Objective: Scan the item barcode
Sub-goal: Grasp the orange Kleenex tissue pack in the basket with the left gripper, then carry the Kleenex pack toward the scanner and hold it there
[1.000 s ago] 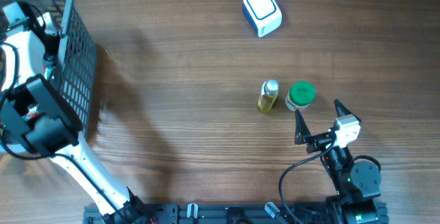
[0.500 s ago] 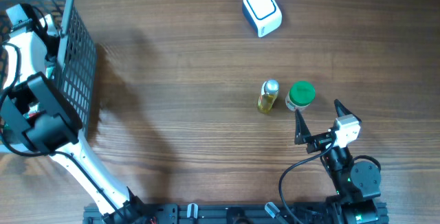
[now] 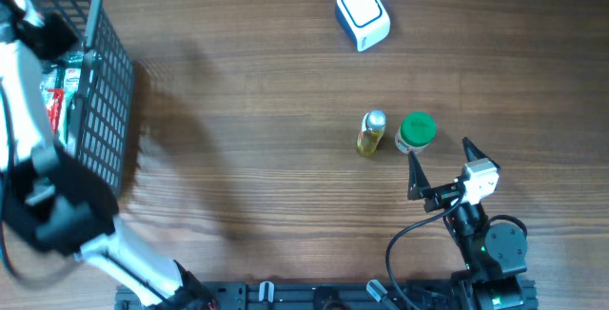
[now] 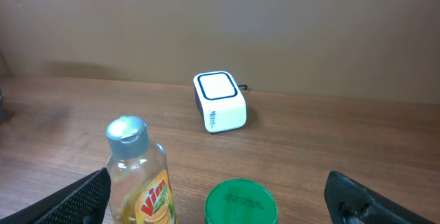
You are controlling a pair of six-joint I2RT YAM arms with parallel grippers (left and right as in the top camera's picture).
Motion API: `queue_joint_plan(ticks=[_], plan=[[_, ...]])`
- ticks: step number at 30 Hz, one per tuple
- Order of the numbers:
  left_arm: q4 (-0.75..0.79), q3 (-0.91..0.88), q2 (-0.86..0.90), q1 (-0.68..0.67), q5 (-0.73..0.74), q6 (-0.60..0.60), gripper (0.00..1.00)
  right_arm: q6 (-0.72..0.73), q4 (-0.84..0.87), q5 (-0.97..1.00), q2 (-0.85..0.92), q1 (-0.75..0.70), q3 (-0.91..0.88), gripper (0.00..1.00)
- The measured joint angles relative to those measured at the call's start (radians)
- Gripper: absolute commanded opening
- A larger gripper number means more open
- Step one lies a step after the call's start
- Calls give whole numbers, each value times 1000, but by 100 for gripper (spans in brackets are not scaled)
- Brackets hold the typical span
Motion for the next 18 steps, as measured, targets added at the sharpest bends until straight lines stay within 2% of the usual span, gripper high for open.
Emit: queue_joint_plan(ticks=[4,10,14,18], plan=[[-40,5,-205,0,-12,-77,4,0,0,0,0,0,0,100],[-319,11,-385,-29,105,-150,5,0,0,0,1,0,0,100],[-502,11,-420,-163,187,-158,6,0,0,0,1,0,0,100],[-538,-14,-416,-364,212,-146,6,0,0,0,1,0,0,100]])
